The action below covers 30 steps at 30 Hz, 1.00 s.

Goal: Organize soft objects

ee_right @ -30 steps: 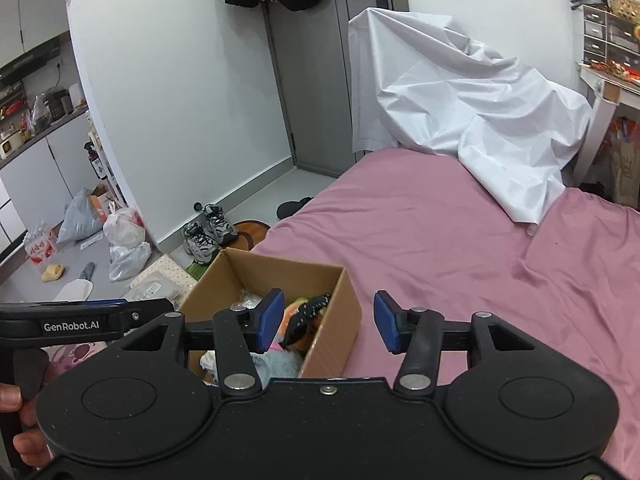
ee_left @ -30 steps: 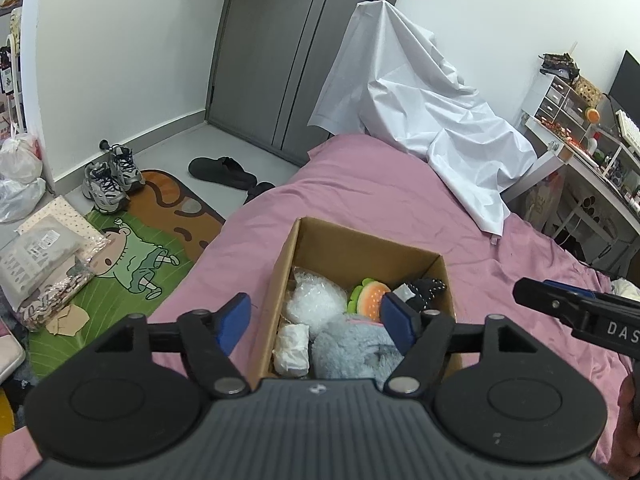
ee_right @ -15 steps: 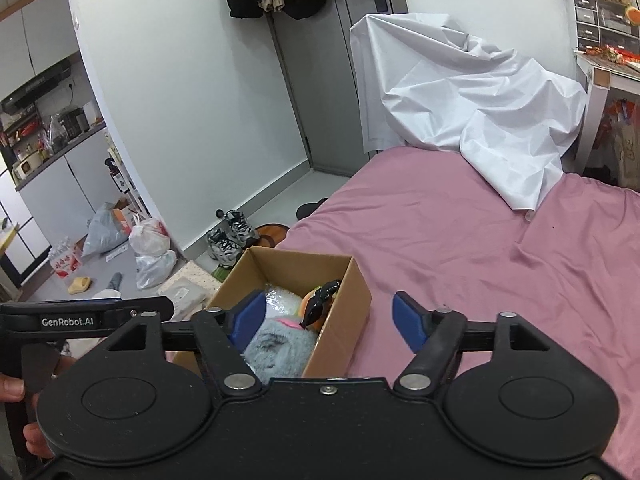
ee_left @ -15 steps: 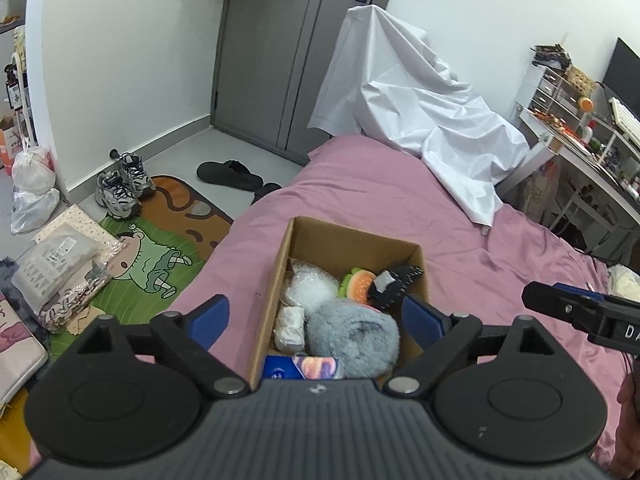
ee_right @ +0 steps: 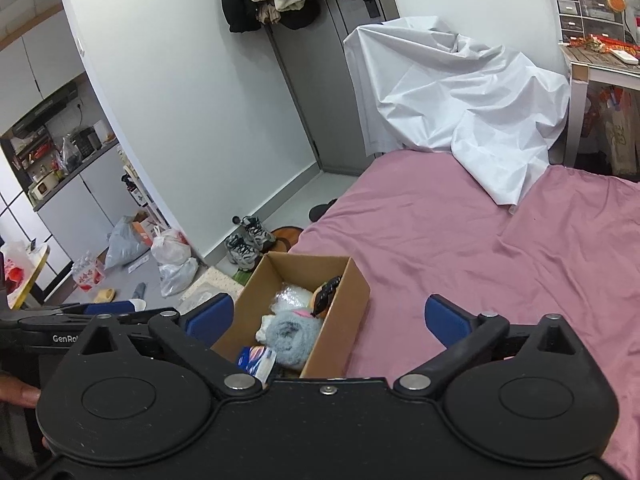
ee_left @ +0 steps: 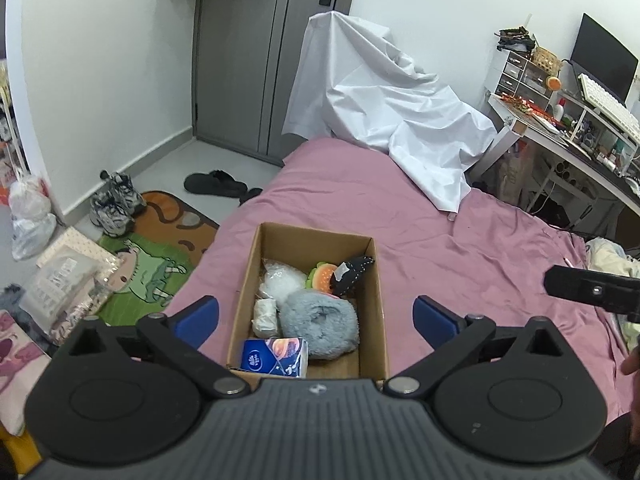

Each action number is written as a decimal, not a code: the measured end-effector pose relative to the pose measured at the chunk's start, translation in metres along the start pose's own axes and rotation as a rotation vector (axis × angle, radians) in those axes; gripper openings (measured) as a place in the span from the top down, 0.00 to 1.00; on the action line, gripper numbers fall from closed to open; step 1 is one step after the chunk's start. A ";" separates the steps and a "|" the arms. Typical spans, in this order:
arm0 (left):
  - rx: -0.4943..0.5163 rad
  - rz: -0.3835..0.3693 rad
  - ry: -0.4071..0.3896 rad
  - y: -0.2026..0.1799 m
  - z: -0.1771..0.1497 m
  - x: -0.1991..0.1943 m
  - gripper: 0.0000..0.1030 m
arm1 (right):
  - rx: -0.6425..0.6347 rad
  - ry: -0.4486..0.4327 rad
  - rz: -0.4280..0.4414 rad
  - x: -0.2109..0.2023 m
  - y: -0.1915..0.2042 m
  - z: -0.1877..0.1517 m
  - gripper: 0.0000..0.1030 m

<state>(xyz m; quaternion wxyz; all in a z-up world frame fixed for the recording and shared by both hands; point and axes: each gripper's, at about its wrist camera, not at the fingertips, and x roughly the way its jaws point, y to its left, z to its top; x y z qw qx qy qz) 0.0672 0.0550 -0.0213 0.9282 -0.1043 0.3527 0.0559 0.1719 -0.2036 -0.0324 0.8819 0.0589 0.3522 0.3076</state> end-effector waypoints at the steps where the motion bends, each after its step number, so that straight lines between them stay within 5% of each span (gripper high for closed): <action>1: 0.002 0.004 0.000 -0.001 0.000 -0.002 0.01 | 0.003 0.008 0.003 -0.003 -0.001 0.001 0.00; 30: 0.017 -0.063 0.033 -0.036 -0.012 -0.091 0.01 | 0.042 0.094 0.109 -0.080 0.003 -0.006 0.00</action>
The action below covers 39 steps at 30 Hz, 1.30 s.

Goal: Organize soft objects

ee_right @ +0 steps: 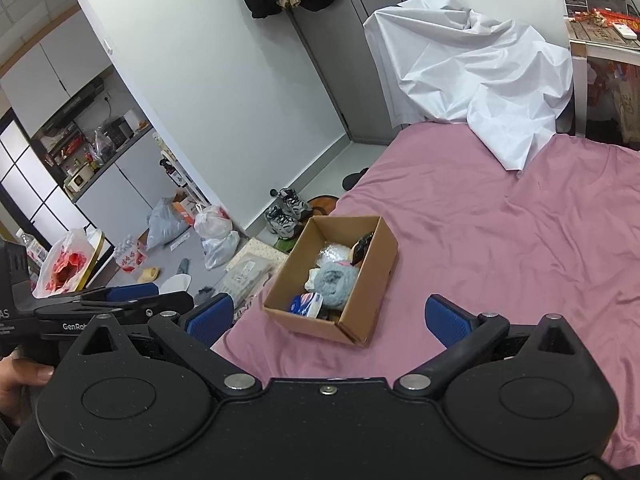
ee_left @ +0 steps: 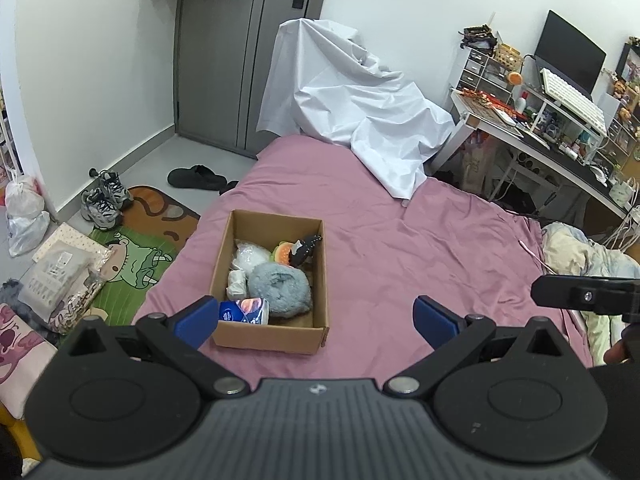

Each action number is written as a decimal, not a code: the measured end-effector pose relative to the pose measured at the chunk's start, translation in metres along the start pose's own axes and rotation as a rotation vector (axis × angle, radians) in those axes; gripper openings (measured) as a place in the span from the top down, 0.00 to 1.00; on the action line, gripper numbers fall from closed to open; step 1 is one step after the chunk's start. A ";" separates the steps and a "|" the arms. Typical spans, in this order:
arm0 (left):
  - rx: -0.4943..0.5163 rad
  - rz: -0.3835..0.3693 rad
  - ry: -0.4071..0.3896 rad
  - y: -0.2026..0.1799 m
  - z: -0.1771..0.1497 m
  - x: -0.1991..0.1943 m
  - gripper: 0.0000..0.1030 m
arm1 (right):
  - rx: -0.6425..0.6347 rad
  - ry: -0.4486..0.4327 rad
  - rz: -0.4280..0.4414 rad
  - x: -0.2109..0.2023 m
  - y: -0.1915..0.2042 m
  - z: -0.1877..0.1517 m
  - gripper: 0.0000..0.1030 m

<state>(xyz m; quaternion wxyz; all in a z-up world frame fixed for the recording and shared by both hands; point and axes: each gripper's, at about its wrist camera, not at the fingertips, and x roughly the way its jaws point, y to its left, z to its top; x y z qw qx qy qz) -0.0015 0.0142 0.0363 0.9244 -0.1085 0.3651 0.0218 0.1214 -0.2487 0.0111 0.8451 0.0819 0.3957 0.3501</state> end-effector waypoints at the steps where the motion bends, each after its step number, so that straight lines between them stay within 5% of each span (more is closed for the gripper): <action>1: 0.003 0.000 0.001 -0.001 -0.001 -0.001 0.01 | -0.002 0.000 0.000 -0.001 0.001 -0.001 0.00; 39: 0.041 0.007 0.037 -0.013 -0.017 -0.006 0.01 | -0.014 0.043 -0.003 0.001 0.021 -0.015 0.00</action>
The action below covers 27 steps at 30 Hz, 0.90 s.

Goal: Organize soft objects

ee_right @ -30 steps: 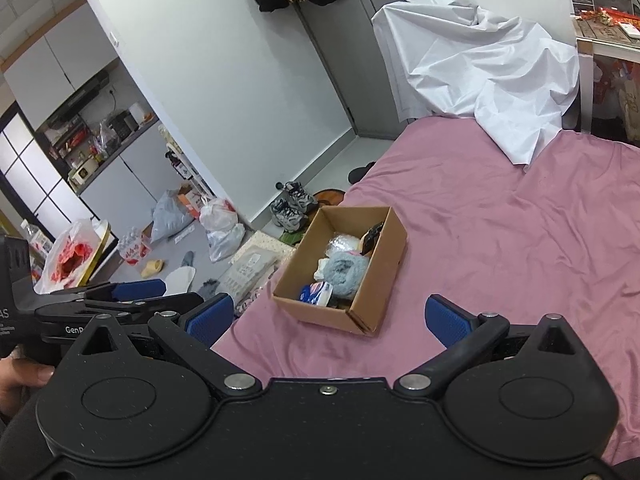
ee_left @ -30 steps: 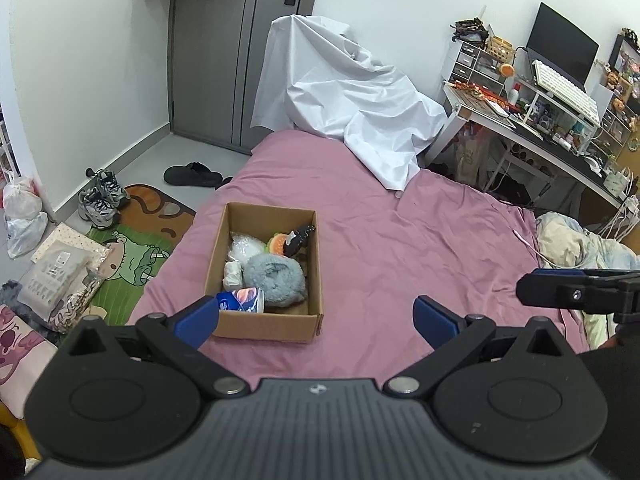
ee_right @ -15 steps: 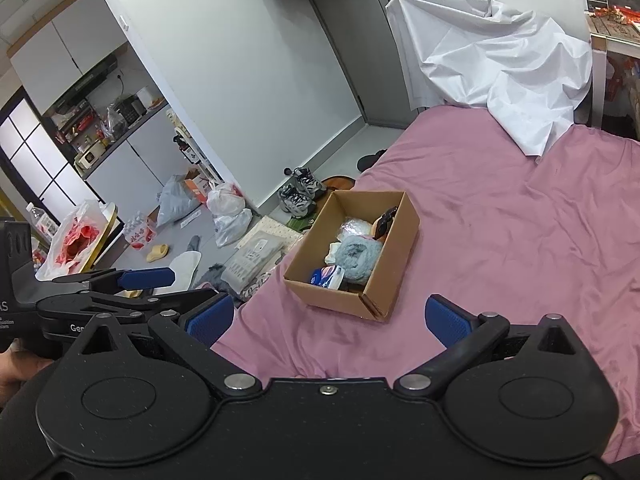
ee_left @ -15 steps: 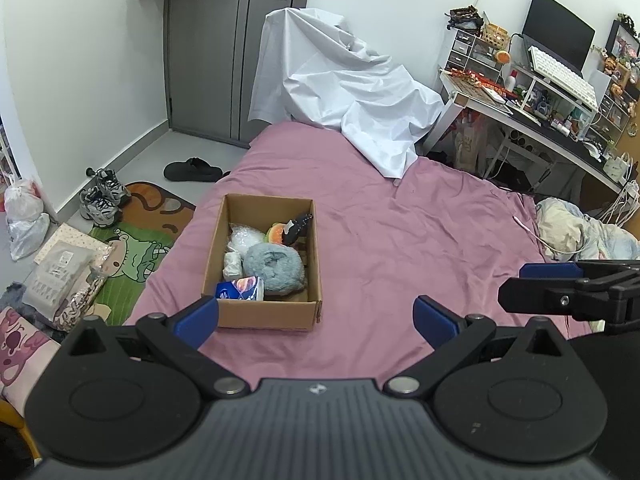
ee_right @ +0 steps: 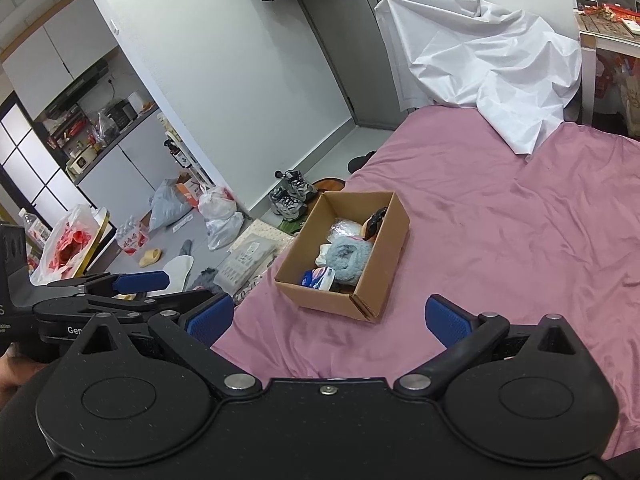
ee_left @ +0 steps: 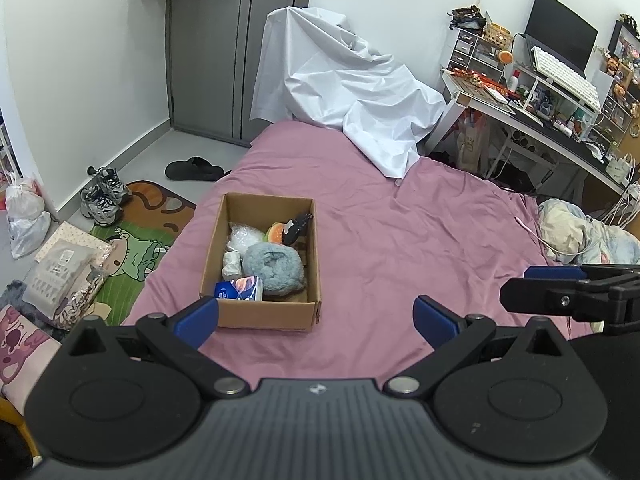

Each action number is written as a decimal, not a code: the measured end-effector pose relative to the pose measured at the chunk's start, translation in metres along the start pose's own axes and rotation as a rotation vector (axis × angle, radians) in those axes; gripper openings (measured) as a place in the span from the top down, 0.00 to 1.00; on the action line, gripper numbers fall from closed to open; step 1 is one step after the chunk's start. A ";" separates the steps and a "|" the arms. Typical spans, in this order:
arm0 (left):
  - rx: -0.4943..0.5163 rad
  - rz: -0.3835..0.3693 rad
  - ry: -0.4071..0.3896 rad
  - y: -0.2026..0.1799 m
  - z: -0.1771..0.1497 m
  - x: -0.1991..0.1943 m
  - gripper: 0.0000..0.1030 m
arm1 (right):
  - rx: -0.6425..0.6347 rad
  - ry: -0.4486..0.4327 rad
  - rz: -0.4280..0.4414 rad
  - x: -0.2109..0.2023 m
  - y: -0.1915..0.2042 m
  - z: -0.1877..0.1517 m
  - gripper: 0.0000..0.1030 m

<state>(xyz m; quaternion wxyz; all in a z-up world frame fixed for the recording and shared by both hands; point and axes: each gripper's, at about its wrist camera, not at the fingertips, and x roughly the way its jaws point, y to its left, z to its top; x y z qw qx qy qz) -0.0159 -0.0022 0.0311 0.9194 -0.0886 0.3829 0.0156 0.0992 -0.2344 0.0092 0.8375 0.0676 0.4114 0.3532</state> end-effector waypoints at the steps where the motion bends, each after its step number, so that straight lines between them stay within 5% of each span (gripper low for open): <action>1: 0.000 0.000 0.000 0.000 0.000 0.000 0.01 | 0.001 -0.001 -0.001 0.000 0.000 0.000 0.00; 27: -0.004 0.005 0.002 -0.001 0.000 0.004 0.01 | 0.004 -0.015 -0.015 -0.002 -0.002 -0.001 0.00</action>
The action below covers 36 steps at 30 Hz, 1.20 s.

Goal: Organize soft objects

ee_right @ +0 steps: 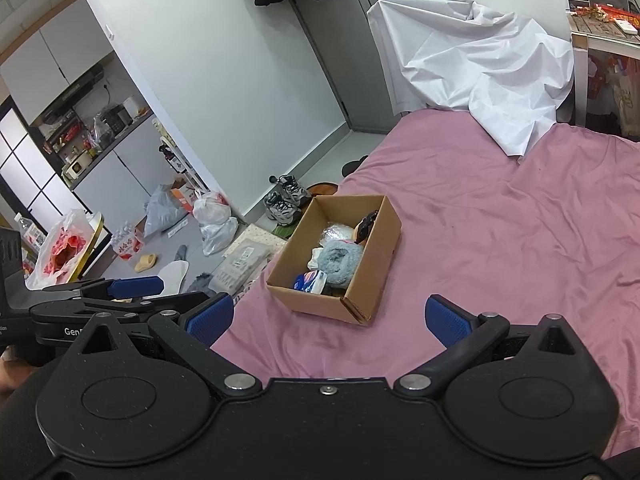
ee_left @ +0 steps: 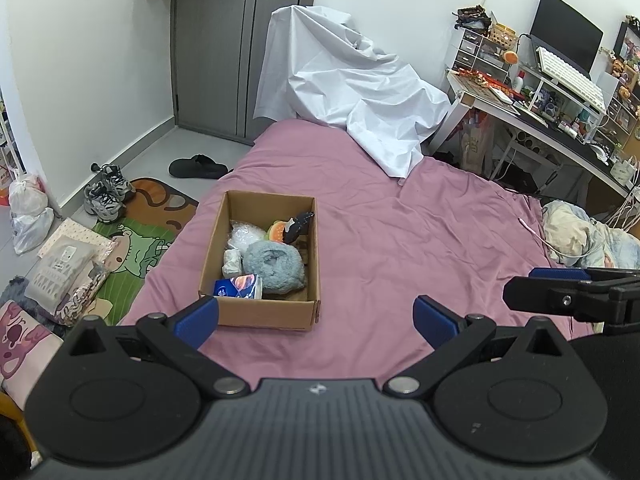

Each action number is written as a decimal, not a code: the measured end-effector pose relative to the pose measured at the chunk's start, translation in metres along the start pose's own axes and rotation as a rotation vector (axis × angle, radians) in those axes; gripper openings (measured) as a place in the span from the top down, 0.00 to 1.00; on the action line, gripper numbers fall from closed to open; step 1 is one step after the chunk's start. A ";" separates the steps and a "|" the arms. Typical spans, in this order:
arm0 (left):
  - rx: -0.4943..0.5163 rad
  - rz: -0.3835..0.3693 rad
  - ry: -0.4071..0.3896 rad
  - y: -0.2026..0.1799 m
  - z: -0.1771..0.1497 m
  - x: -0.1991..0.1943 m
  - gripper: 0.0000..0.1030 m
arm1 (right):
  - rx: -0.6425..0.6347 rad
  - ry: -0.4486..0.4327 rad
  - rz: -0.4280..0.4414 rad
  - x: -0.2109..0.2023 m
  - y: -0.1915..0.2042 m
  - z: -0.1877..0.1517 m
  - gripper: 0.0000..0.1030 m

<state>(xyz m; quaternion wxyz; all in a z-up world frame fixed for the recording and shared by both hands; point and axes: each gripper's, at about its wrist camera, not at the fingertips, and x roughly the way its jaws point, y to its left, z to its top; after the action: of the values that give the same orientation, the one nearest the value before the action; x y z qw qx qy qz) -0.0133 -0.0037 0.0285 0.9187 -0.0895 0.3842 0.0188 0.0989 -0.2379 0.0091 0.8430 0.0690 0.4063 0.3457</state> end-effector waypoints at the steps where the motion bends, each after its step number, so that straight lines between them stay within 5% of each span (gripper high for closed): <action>1: 0.000 -0.001 0.000 0.000 0.000 0.000 0.01 | 0.002 0.000 0.000 0.000 0.000 0.000 0.00; 36: -0.004 0.008 -0.002 -0.002 -0.002 0.002 0.01 | 0.027 0.007 0.000 0.004 -0.002 -0.003 0.00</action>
<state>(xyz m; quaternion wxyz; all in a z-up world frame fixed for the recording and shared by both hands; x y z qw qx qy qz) -0.0131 -0.0056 0.0262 0.9188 -0.0897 0.3836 0.0233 0.0995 -0.2373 0.0032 0.8406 0.0790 0.4140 0.3403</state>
